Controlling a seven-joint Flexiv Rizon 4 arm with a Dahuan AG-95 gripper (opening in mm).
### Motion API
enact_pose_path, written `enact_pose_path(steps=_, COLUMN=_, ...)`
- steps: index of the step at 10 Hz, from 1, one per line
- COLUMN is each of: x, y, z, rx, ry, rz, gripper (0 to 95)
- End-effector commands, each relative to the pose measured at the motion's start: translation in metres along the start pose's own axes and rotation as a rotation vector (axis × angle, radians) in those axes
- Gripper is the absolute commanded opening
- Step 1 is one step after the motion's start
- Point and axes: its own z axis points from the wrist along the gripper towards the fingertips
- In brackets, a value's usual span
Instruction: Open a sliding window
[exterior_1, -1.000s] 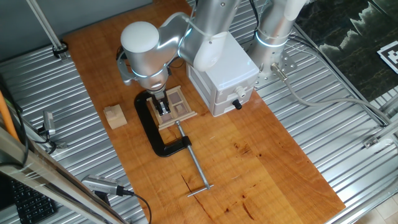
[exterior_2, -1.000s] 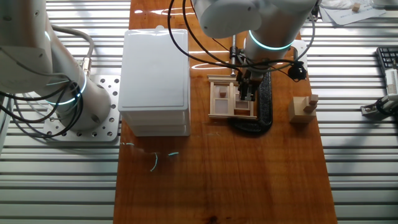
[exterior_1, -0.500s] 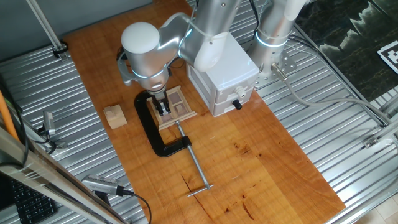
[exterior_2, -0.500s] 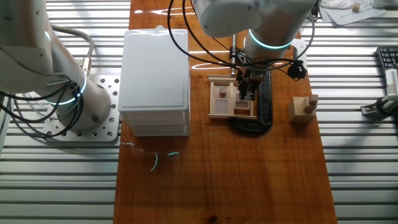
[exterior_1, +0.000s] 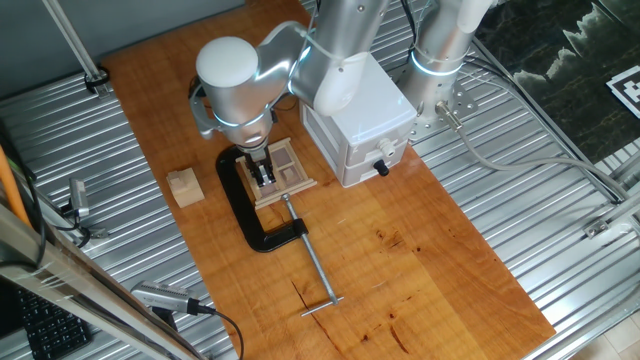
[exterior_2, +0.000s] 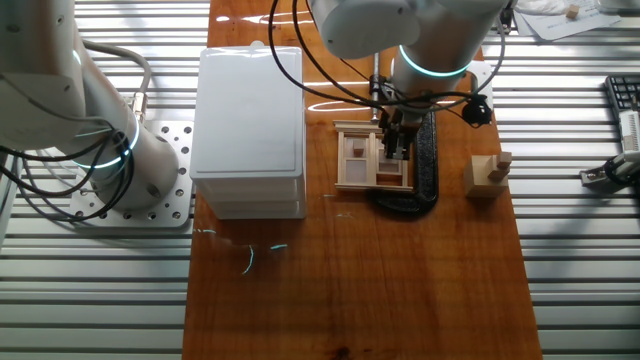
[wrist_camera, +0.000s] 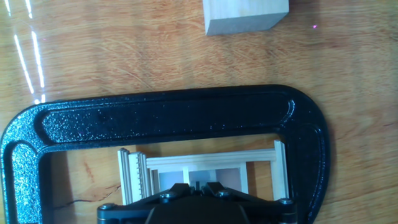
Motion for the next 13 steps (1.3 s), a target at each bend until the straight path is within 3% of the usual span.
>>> enact_pose_path(steps=1, x=0.0005, y=0.0021, z=0.0037, rx=-0.001, ry=0.000, rz=0.000, gripper=0.0)
enact_pose_path(steps=13, x=0.0020, y=0.0091, z=0.0063, rx=-0.002, ry=-0.004, rz=-0.004, gripper=0.0)
